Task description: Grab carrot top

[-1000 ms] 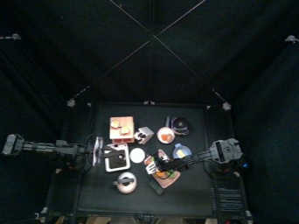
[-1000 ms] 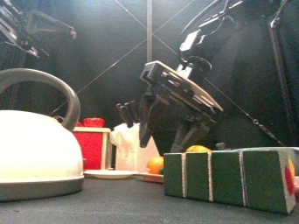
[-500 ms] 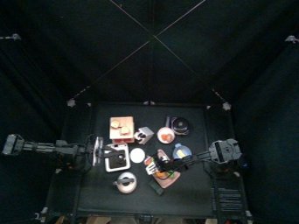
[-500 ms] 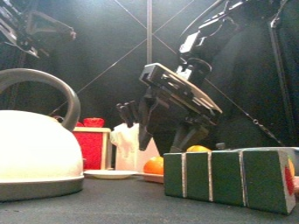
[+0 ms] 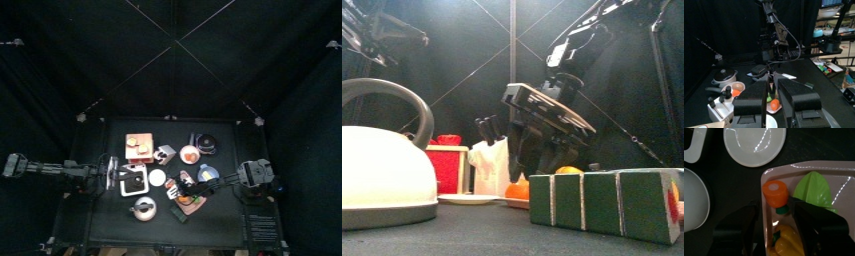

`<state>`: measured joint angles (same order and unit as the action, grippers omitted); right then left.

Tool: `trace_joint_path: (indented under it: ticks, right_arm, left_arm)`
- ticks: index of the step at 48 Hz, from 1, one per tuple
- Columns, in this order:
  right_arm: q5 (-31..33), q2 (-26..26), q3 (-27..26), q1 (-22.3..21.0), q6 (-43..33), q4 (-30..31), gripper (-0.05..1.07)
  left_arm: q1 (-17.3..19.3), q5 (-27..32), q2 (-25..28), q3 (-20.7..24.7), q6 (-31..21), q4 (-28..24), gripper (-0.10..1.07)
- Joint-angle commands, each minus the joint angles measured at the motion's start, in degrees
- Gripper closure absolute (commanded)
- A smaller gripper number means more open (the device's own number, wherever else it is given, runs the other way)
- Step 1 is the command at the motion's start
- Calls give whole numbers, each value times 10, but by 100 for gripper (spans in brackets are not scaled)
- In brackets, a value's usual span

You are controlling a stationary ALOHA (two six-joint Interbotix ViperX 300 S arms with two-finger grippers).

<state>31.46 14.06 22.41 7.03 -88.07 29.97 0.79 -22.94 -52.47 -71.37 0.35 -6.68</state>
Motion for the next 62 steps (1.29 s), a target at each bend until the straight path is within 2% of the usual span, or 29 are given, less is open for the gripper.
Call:
trace_joint_path:
  ticks: [1,43,55,62]
  right_arm:
    - [4,-4,-4,-7,0,5,23]
    - [8,11,-5,-11,1,19,26]
    - [20,-1,-5,-8,1,20,37]
    - [20,-12,-7,-7,1,19,39]
  left_arm:
    - [2,-6,1,8,2,-1,38]
    - [1,-5,1,8,2,0,38]
    - [2,-5,1,8,1,0,38]
    - [2,-5,1,8,1,0,38]
